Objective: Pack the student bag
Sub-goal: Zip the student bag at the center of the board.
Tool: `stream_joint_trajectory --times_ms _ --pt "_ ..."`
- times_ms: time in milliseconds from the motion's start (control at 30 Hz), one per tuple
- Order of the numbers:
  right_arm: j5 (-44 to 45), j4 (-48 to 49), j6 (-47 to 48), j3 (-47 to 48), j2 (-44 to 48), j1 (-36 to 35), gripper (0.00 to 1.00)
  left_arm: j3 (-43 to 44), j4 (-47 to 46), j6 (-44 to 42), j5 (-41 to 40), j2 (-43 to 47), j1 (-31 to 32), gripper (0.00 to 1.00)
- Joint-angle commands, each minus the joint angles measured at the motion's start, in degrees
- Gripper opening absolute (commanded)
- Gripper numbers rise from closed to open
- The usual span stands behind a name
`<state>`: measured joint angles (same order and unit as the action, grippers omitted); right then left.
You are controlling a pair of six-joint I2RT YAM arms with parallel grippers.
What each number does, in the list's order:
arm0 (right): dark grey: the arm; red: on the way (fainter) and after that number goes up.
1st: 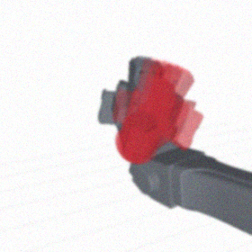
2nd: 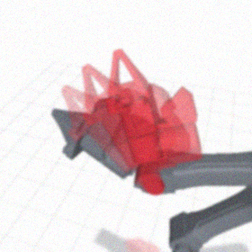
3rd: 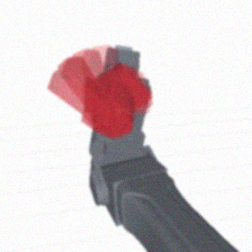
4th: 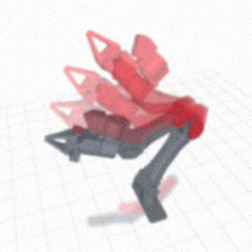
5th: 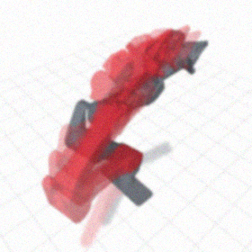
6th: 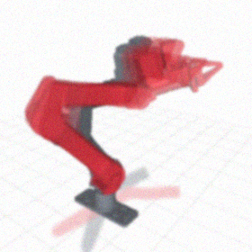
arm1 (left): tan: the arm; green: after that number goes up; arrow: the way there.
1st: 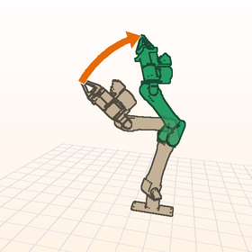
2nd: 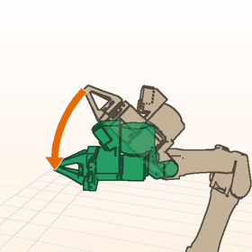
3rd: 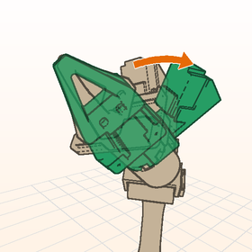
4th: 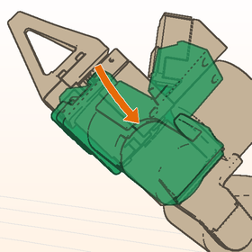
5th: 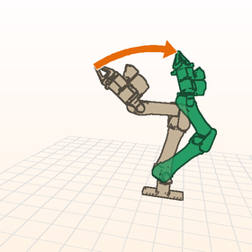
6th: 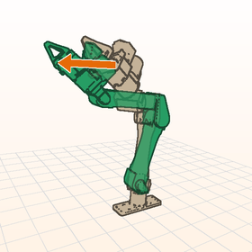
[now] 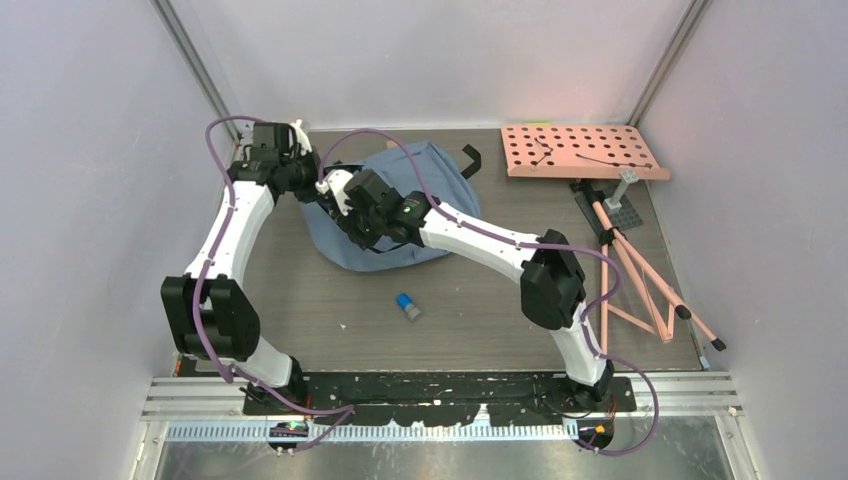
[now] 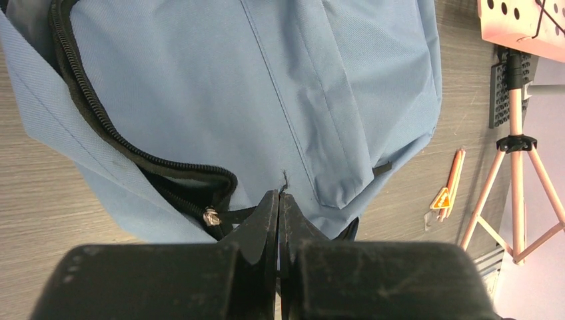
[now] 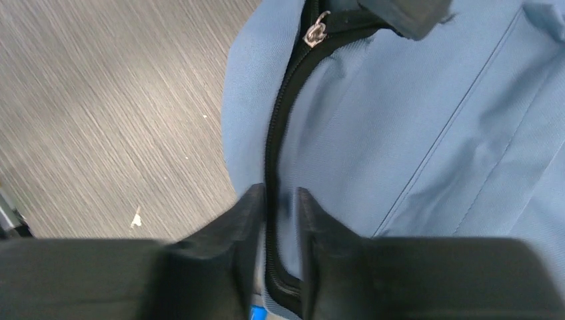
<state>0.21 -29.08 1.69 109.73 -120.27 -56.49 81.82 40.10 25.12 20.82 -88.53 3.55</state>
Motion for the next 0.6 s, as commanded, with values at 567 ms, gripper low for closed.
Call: stream_joint_trajectory --times_ms 567 --pt "4.5 -5.0 2.3 -4.9 10.4 -0.3 0.01 7.2 -8.3 2.8 7.1 -6.0 -6.2 0.0"
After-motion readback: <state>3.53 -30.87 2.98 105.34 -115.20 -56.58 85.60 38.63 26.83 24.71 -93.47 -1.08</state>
